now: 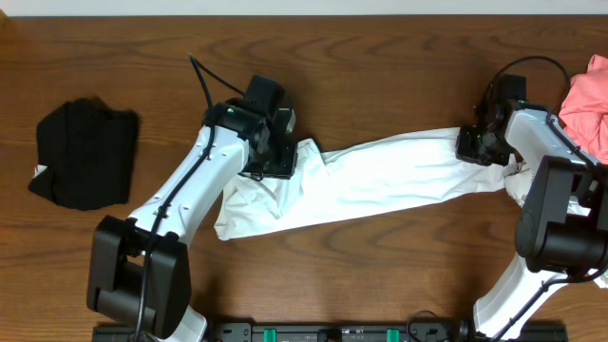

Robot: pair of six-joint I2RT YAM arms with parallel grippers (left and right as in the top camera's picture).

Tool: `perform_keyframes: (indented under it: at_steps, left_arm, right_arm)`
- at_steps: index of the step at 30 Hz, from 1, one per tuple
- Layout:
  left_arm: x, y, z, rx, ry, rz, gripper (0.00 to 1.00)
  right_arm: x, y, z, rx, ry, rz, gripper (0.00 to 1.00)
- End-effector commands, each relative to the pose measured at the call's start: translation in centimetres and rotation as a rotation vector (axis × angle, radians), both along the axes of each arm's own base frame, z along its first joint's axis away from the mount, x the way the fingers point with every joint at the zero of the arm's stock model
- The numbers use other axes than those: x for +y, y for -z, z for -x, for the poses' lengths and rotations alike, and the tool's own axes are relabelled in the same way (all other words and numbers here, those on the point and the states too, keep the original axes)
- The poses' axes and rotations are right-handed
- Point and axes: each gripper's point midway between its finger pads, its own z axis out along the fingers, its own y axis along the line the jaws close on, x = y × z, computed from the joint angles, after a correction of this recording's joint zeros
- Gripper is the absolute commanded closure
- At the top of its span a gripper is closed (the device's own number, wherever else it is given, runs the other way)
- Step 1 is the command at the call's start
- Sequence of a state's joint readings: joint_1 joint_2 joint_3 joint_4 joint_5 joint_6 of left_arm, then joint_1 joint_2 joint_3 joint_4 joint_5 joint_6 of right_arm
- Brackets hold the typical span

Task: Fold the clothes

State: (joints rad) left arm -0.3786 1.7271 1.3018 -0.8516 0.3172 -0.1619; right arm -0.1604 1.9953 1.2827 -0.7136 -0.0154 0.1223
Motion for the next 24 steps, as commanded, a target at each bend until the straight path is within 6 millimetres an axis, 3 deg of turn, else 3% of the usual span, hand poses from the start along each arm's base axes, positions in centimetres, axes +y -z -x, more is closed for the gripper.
perform_keyframes:
  at_steps: [1,5,9,18,24]
  left_arm:
    - [-1.4,0.1,0.9,0.039,0.015,0.053,0.67]
    - [-2.3,0.8,1.7,0.046,0.047,0.048,0.67]
    - [-2.4,2.8,2.6,0.067,0.063,0.021,0.67]
    - [2.2,8.0,3.7,0.115,0.006,-0.192,0.62]
    - [7.1,9.7,2.0,0.093,-0.084,-0.353,0.57]
  right_arm:
    - [-1.4,2.3,1.9,0.085,0.037,0.043,0.93]
    - [-1.4,2.3,1.9,0.085,0.037,0.040,0.93]
    - [-1.3,2.3,1.9,0.085,0.036,0.035,0.93]
    - [-1.2,2.3,2.1,0.091,0.036,0.031,0.93]
    - [-0.8,2.4,2.0,0.088,0.034,0.009,0.93]
